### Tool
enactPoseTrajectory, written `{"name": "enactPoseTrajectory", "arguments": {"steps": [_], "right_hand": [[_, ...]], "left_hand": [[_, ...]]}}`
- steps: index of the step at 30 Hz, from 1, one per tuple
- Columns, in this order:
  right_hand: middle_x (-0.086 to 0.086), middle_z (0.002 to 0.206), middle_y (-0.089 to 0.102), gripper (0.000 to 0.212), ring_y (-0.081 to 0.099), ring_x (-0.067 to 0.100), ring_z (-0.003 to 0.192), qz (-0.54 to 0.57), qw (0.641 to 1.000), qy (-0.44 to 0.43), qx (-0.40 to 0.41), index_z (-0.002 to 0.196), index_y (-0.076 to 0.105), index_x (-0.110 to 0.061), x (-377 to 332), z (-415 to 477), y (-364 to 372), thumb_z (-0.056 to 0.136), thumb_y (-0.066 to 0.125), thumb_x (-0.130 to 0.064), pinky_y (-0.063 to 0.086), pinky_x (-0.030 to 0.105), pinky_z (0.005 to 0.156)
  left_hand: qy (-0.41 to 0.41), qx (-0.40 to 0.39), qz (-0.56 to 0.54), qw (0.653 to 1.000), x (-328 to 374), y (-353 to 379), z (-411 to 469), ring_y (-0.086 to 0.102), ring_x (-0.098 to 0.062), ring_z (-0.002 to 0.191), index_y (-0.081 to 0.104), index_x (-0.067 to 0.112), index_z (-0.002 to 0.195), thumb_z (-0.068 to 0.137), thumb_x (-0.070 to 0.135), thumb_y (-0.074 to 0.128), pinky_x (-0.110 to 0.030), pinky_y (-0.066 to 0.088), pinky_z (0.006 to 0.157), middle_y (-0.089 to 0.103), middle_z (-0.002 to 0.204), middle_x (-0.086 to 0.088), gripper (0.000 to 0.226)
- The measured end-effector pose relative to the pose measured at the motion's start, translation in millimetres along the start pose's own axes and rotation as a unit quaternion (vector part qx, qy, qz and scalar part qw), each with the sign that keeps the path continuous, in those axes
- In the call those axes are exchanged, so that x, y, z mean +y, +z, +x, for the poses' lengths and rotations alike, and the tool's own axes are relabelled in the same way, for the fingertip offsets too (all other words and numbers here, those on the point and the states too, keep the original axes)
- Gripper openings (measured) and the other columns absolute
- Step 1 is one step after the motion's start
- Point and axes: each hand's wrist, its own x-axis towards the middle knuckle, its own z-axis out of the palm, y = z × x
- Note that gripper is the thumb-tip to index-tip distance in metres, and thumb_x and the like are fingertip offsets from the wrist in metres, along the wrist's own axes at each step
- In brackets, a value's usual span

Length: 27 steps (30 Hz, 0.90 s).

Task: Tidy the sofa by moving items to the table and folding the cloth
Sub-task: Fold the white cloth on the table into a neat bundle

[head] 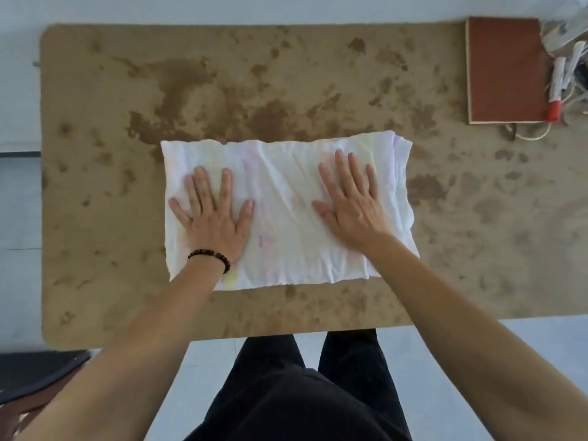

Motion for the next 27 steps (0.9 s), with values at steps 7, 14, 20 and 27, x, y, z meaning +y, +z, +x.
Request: {"name": "enactPoseTrajectory", "arguments": {"steps": [7, 14, 20, 27], "right_hand": [[0.006, 0.166, -0.01, 0.069, -0.014, 0.026, 0.152, 0.031, 0.966, 0.256, -0.015, 0.159, 0.002, -0.025, 119.9, -16.2, -17.0, 0.1, 0.009, -0.06, -0.008, 0.055, 0.121], [0.022, 0.163, 0.002, 0.065, 0.0, 0.041, 0.151, 0.057, 0.991, 0.057, 0.108, 0.158, 0.013, -0.013, 21.8, -17.2, -28.0, 0.105, 0.028, -0.046, 0.003, 0.057, 0.121], [0.011, 0.166, 0.001, 0.079, -0.006, 0.031, 0.153, -0.014, 0.991, -0.134, -0.018, 0.158, 0.017, -0.028, -8.1, -52.9, 23.9, 0.094, 0.035, -0.071, -0.004, 0.051, 0.122], [0.01, 0.166, -0.006, 0.089, -0.01, 0.029, 0.152, -0.034, 0.999, 0.01, -0.041, 0.159, 0.011, -0.025, 53.5, -85.0, 7.7, 0.09, 0.027, -0.078, -0.004, 0.058, 0.12]], "left_hand": [[-0.012, 0.001, 0.004, 1.0, 4.2, 2.2, 5.0, -0.016, -0.024, 0.149, -0.016, 0.035, 0.152, 0.095, 0.066, 0.008, -0.058, -0.006, 0.117, -0.017, 0.162, -0.004, 0.069], [-0.036, 0.093, -0.033, 0.995, 22.9, -19.9, 5.2, -0.01, -0.026, 0.15, -0.002, 0.03, 0.155, 0.101, 0.055, 0.015, -0.057, -0.008, 0.115, -0.01, 0.163, -0.009, 0.062], [-0.076, 0.057, -0.01, 0.995, 38.8, -10.6, 45.0, -0.009, -0.025, 0.15, -0.003, 0.036, 0.154, 0.096, 0.064, 0.01, -0.062, -0.007, 0.115, -0.006, 0.164, -0.003, 0.065], [-0.063, 0.047, -0.06, 0.995, 32.2, -19.0, 46.5, -0.008, -0.023, 0.15, -0.002, 0.032, 0.154, 0.094, 0.068, 0.008, -0.059, -0.005, 0.116, -0.006, 0.164, -0.003, 0.071]]}}
